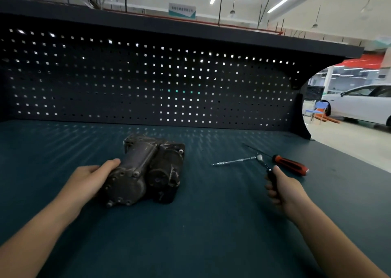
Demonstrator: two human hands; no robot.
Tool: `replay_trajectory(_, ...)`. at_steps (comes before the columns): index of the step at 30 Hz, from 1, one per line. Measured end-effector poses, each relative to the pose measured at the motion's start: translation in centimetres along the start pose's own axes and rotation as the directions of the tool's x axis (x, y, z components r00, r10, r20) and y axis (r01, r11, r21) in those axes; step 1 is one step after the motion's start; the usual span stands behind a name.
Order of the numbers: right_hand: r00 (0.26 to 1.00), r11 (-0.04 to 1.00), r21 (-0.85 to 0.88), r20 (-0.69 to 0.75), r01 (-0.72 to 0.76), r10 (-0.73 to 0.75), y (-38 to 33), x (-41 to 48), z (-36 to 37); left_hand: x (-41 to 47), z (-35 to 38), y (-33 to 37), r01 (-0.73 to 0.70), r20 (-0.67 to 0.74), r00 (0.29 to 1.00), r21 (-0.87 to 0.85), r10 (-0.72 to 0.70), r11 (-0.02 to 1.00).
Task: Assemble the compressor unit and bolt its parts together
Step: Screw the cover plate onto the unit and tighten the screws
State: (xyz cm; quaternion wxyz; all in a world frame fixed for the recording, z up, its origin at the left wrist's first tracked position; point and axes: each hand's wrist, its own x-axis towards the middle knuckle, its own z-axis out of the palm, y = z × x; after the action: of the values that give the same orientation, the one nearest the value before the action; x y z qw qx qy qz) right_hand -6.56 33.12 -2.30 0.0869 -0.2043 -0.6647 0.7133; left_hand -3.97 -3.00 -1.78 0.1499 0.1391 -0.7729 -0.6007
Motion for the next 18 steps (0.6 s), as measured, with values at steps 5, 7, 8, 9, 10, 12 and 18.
replay_trajectory(5, 0.981, 0.973, -0.192, -0.117, 0.132, -0.156, 0.5, 1.2, 0.6, -0.6, 1.4, 0.2, 0.035, 0.004, 0.999, -0.072, -0.034, 0.997)
replay_trajectory(7, 0.966, 0.951, -0.256, -0.144, 0.172, -0.213, 0.7, 1.8, 0.8, -0.8, 1.5, 0.3, 0.026, -0.015, 1.0, -0.097, -0.028, 0.995)
replay_trajectory(8, 0.959, 0.929, -0.321, -0.152, 0.182, -0.24, 0.8, 2.1, 0.8, -0.8, 1.5, 0.3, 0.016, -0.026, 0.999, -0.105, -0.019, 0.994)
replay_trajectory(9, 0.952, 0.901, -0.392, -0.155, 0.186, -0.264, 0.8, 2.5, 0.9, -0.9, 1.5, 0.3, 0.01, -0.032, 0.999, -0.114, -0.013, 0.993)
replay_trajectory(10, 0.947, 0.87, -0.456, -0.152, 0.188, -0.284, 0.8, 2.8, 1.0, -1.0, 1.6, 0.4, 0.006, -0.032, 0.999, -0.119, -0.01, 0.993)
replay_trajectory(12, 0.949, 0.816, -0.546, -0.11, 0.191, -0.296, 0.5, 3.5, 0.9, -1.2, 1.8, 0.3, -0.01, -0.028, 1.0, -0.116, 0.007, 0.993)
replay_trajectory(18, 0.925, 0.676, -0.697, -0.047, 0.24, -0.377, -0.6, 4.9, -0.4, -2.5, 4.0, 0.4, -0.045, 0.024, 0.999, -0.098, 0.048, 0.994)
